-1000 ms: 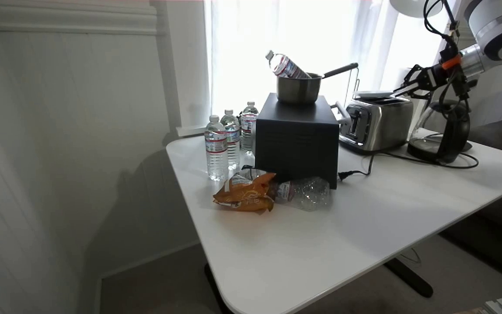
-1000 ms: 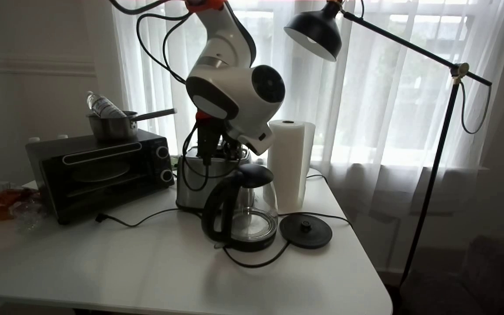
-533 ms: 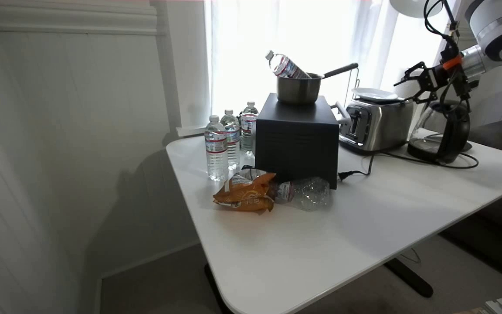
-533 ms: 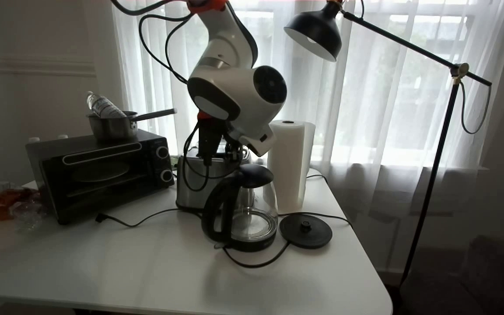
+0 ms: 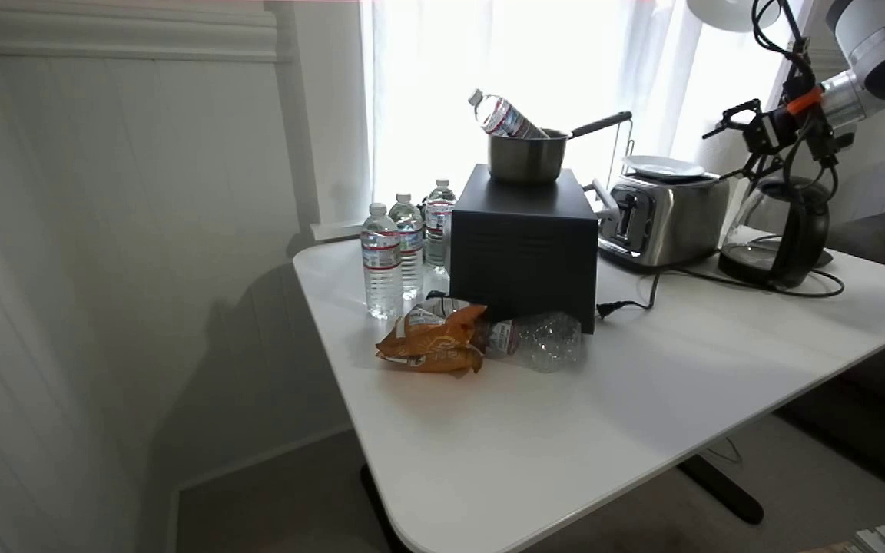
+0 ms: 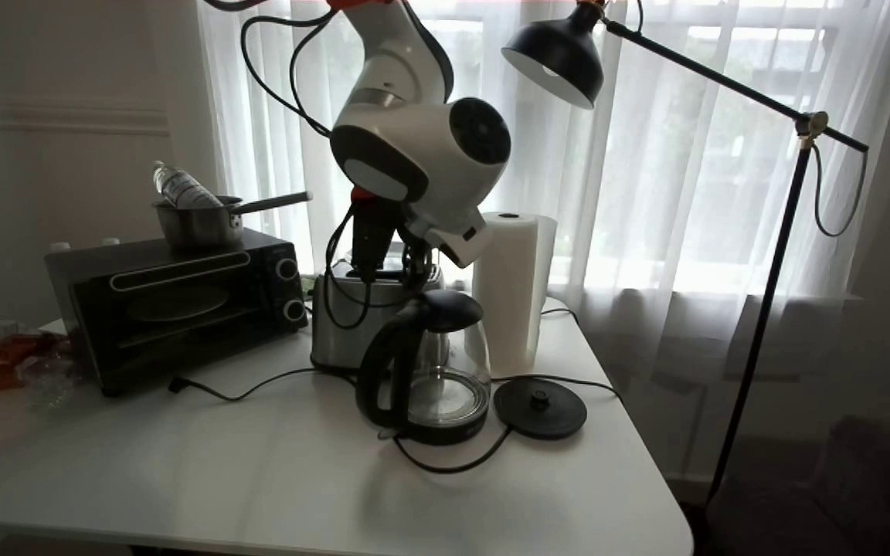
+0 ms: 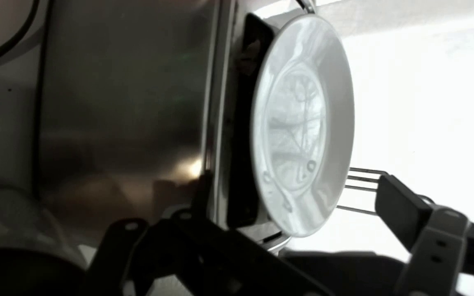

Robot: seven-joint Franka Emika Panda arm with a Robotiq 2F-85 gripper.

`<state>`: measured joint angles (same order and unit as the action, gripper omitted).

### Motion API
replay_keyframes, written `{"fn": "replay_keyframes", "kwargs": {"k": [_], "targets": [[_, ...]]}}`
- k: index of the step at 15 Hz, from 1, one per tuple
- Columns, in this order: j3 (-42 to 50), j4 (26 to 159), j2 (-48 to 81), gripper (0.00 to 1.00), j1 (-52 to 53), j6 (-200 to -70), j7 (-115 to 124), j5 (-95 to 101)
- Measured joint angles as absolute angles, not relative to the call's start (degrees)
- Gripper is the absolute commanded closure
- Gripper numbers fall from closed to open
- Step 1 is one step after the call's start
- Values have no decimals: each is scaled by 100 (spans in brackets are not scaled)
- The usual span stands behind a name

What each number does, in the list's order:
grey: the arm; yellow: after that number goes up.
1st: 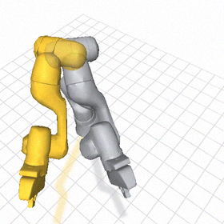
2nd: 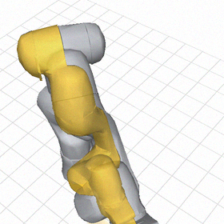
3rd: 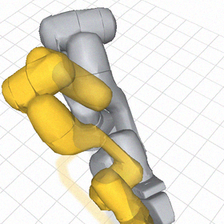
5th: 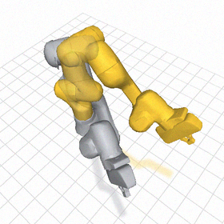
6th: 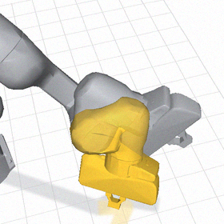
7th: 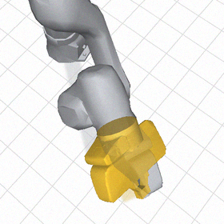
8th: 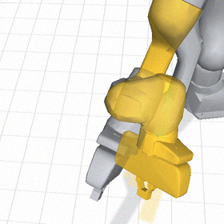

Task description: Put the plate on top of the toaster

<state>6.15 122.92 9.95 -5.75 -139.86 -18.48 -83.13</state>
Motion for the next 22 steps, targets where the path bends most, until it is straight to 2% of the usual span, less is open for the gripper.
{"fn": "replay_keyframes", "kwargs": {"k": [9,15,22], "targets": [[799,12811,324,0,-652,-14066,-992,-6723],[653,12969,-734,0,-621,-13880,-695,-4331],[87,13335,-2147,0,-596,-13200,276,-1344]]}}
